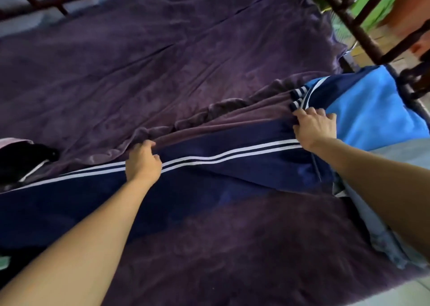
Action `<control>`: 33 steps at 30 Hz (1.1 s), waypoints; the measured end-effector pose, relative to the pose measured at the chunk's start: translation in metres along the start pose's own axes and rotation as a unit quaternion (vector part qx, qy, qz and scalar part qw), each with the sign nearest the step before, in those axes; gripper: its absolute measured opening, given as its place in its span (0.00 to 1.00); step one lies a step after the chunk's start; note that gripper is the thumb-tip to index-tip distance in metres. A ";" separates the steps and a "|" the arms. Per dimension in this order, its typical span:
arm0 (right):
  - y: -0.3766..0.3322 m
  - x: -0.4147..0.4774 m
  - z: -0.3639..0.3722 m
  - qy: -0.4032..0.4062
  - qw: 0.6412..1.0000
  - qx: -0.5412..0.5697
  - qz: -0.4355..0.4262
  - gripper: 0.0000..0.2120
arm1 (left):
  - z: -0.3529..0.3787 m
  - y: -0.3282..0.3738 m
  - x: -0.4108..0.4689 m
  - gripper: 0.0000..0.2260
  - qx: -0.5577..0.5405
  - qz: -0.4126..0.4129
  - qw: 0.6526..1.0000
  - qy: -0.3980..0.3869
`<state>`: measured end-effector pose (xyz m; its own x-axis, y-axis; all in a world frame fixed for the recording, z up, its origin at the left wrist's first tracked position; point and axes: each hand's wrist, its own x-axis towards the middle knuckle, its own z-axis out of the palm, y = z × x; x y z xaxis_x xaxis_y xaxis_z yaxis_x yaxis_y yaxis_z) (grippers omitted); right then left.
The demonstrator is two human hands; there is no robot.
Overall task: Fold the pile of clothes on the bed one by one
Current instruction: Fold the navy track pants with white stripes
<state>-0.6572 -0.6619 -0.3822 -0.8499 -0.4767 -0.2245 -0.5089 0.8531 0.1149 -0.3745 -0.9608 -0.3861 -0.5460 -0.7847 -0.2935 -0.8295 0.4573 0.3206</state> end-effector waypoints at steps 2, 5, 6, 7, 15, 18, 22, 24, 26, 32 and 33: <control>-0.013 -0.007 0.003 0.024 0.999 -0.010 -0.029 0.20 | 0.012 -0.010 -0.016 0.14 0.003 0.005 1.000 -0.023; -0.038 -0.030 0.003 0.049 0.996 0.011 -0.076 0.20 | 0.019 -0.036 -0.053 0.13 0.013 -0.006 0.999 -0.045; -0.050 -0.041 0.002 0.043 0.995 0.020 -0.090 0.20 | 0.017 -0.046 -0.065 0.12 0.014 -0.013 0.998 -0.053; -0.064 -0.052 0.001 0.031 0.994 0.033 -0.105 0.21 | 0.015 -0.059 -0.078 0.12 0.013 -0.019 0.998 -0.064; -0.235 -0.163 0.009 -0.175 0.956 0.107 -0.209 0.15 | -0.046 -0.235 -0.169 0.14 0.073 -0.115 0.983 -0.123; -0.307 -0.201 0.016 -0.210 0.942 0.112 -0.237 0.15 | -0.071 -0.316 -0.181 0.19 0.138 -0.121 0.974 -0.130; -0.396 -0.242 0.034 -0.234 0.943 0.115 -0.209 0.13 | -0.089 -0.416 -0.174 0.27 0.228 -0.066 0.959 -0.156; -0.443 -0.261 0.050 -0.256 0.939 0.175 -0.147 0.11 | -0.088 -0.455 -0.168 0.30 0.253 -0.012 0.951 -0.178; -0.493 -0.278 0.064 -0.279 0.914 0.289 -0.051 0.12 | -0.080 -0.487 -0.166 0.33 0.257 0.028 0.944 -0.204; -0.582 -0.296 0.097 -0.242 0.777 0.510 0.278 0.17 | -0.050 -0.539 -0.161 0.35 0.267 0.073 0.944 -0.179; -0.586 -0.297 0.095 -0.241 0.739 0.540 0.322 0.16 | -0.048 -0.540 -0.157 0.33 0.253 0.079 0.950 -0.165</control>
<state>-0.0937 -1.0004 -0.4749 -0.5882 0.0108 -0.8087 0.6072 0.6663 -0.4328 0.1648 -1.1047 -0.4701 -0.6060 -0.5535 -0.5713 -0.6386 0.7667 -0.0654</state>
